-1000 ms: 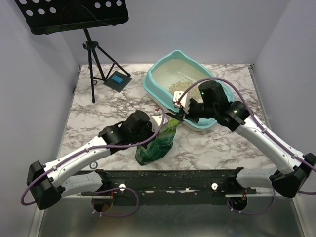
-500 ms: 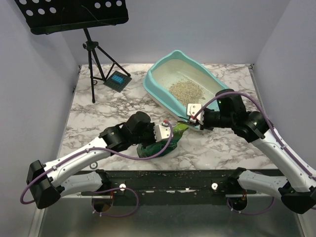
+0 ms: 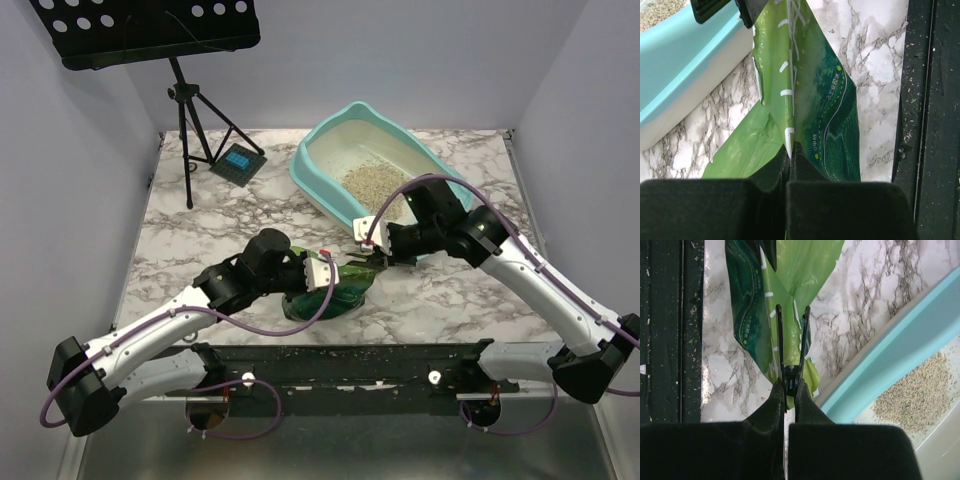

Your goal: Fill the litter box with clean litter

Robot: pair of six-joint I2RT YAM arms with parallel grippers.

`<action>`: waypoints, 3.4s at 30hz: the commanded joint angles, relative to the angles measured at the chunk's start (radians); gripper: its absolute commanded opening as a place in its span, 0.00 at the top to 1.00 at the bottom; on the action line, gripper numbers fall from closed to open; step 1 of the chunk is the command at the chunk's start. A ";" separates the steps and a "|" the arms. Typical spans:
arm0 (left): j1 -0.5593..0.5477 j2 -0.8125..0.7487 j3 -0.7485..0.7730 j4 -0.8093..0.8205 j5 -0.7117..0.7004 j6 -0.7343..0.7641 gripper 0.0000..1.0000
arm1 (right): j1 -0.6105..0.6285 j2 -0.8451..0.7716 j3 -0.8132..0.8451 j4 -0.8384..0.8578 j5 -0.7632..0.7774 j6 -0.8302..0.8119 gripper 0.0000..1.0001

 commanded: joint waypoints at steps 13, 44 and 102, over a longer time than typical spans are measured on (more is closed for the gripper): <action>-0.005 -0.029 -0.013 0.176 -0.009 -0.005 1.00 | 0.101 0.095 0.068 -0.077 0.080 -0.007 1.00; -0.006 -0.066 -0.026 0.234 -0.067 -0.065 0.93 | 0.151 0.276 0.008 -0.014 0.130 0.057 0.73; 0.015 -0.039 0.224 0.136 -0.816 -0.454 0.01 | 0.139 -0.313 -0.107 0.412 1.213 1.067 0.00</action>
